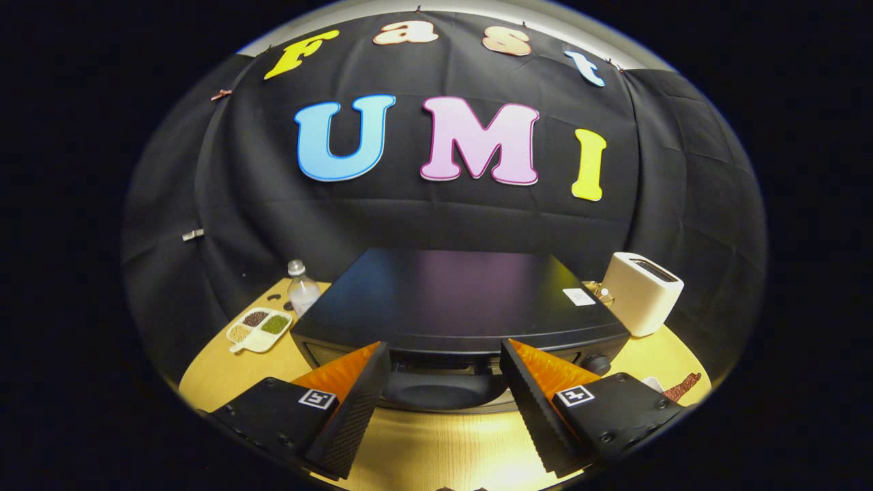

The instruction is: Open the toaster oven, put the food inside, and close the toaster oven door.

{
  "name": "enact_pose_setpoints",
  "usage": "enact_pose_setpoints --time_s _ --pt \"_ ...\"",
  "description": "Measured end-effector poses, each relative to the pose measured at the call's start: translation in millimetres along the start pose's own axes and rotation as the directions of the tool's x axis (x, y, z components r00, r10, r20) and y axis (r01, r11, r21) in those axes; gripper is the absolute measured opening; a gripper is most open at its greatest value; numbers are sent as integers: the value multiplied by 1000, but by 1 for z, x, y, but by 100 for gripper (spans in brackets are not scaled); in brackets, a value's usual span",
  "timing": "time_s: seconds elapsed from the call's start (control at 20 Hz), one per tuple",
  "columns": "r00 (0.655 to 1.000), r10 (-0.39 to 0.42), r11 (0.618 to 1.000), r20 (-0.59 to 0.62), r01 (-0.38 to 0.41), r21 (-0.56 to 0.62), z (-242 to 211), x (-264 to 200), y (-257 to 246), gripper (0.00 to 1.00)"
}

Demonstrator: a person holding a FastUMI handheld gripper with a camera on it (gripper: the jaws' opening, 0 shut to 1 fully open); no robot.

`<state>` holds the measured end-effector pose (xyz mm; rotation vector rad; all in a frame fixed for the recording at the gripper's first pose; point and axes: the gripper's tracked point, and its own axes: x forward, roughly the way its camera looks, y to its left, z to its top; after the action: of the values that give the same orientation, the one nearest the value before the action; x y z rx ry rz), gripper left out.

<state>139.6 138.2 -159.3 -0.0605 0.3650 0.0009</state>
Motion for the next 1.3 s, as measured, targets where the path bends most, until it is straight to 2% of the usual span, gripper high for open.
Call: enact_pose_setpoints --time_s 0.25,0.35,0.6,0.85,1.15,1.3 --pt "1000 -25 998 6 25 58 -3 2 -2 98" --pt "1000 -24 999 15 24 47 -3 3 -1 98" --pt "1000 -10 999 9 10 53 -17 -22 1 99" --pt "1000 1 999 -26 0 33 -53 -56 4 99" --pt "987 26 1000 -161 -23 20 -120 -80 9 98" --pt "950 57 997 -308 -40 62 -170 -86 4 98"
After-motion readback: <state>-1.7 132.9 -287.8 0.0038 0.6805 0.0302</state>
